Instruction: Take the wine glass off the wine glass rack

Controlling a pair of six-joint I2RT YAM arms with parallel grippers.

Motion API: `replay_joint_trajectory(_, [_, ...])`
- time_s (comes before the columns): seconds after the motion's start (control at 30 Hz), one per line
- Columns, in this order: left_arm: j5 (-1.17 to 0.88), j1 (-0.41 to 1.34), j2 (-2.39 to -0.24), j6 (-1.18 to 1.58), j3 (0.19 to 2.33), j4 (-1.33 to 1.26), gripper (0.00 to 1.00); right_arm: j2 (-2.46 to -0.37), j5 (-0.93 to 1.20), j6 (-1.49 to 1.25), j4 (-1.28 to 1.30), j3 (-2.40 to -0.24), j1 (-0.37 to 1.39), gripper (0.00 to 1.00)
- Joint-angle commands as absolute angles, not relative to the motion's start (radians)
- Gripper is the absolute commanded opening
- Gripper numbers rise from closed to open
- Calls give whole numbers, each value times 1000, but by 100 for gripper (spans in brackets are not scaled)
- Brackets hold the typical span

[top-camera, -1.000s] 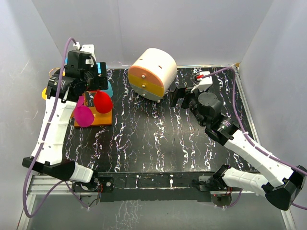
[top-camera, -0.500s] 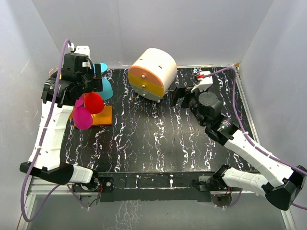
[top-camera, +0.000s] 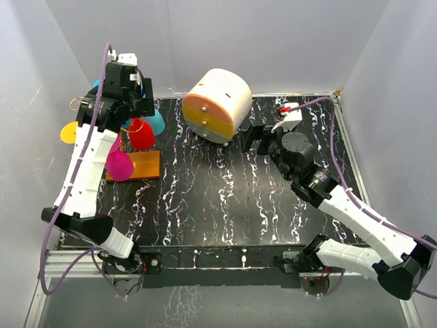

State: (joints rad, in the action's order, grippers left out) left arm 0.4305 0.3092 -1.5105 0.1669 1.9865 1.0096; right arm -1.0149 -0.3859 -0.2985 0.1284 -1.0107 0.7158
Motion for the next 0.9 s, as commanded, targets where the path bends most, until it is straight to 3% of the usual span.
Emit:
replay_joint_trajectory(0.0, [325,313,-1508,198,2057,956,63,-998,-356,-330,78,-997,713,98])
replay_joint_trajectory(0.53, [-14,314,-1394,303,1981,916,62,-1092,-132,-506,53,-1009,713,98])
replay_joint_trajectory(0.7, [-162,313,-1310,409,1861,778,61,-1134,90,-685,-82,-992,713,98])
replay_joint_trajectory(0.87, [-233,313,-1245,501,1777,661,61,-1152,161,-859,-241,-943,712,98])
